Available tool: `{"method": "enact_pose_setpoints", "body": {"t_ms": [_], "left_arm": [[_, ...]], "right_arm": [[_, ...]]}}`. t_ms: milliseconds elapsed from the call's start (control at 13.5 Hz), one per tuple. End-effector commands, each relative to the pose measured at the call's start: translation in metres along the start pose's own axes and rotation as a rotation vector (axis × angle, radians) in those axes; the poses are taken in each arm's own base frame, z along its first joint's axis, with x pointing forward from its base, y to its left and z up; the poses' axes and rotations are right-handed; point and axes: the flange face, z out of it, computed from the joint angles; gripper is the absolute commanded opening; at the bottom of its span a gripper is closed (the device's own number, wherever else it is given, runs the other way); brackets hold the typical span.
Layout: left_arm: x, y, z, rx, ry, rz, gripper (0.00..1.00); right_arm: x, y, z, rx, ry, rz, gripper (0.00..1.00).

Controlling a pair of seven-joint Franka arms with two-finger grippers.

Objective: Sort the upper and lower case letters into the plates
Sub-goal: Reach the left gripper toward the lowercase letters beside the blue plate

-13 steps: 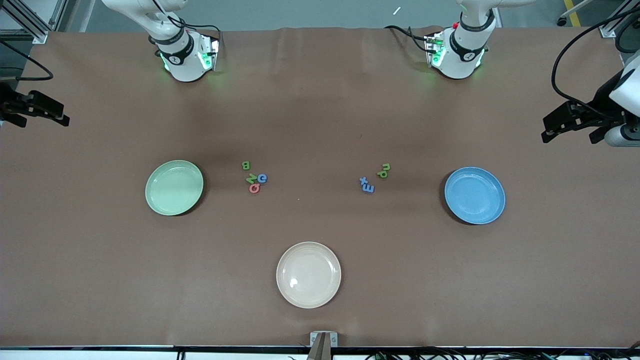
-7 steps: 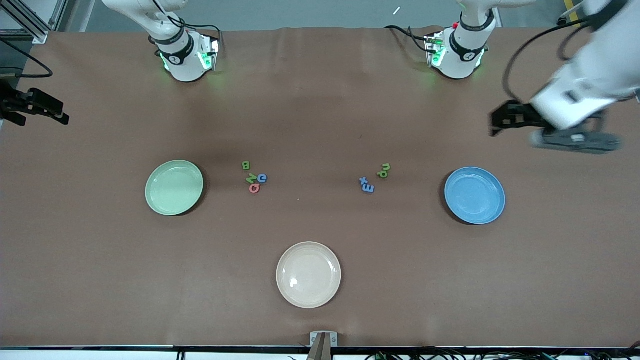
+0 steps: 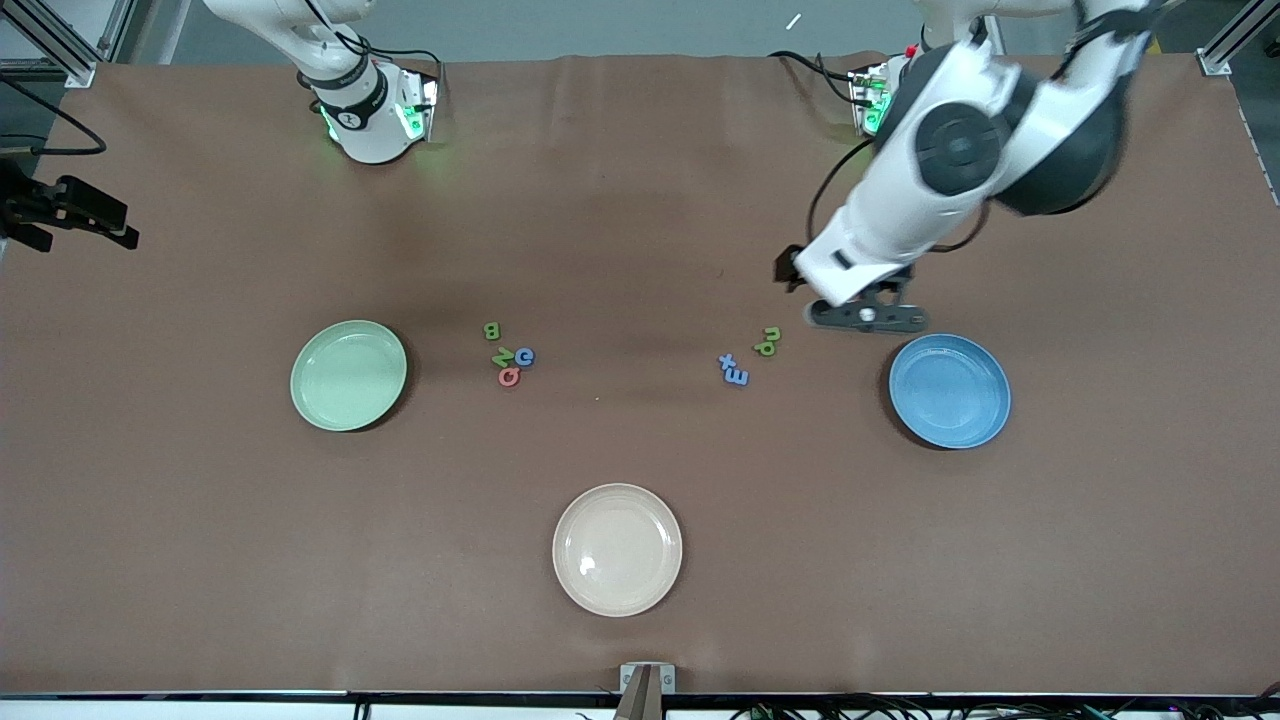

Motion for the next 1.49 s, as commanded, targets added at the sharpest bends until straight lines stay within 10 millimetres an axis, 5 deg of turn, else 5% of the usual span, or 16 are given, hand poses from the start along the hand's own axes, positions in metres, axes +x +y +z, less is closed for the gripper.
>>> {"method": "enact_pose_setpoints", "body": {"t_ms": [0, 371, 668, 1040, 1411], "left_arm": [[-0.014, 0.01, 0.053, 0.016, 0.005, -0.044, 1.0], [-0.021, 0.028, 0.122, 0.074, 0.065, -0.234, 1.0], [-0.026, 0.024, 0.172, 0.039, 0.102, -0.269, 1.0], [-0.031, 0.014, 0.217, 0.05, 0.126, -0.2, 1.0], [-0.036, 0.005, 0.241, 0.048, 0.136, -0.192, 0.95]], "right_arm": [[-0.01, -0.001, -0.002, 0.003, 0.011, -0.009, 1.0], [-0.01, -0.001, -0.002, 0.003, 0.011, -0.009, 1.0], [-0.008, -0.001, -0.002, 0.003, 0.011, -0.009, 1.0], [-0.006, -0.001, -0.008, 0.001, 0.011, -0.009, 1.0], [0.022, 0.001, 0.022, -0.002, -0.014, -0.008, 1.0]]}}
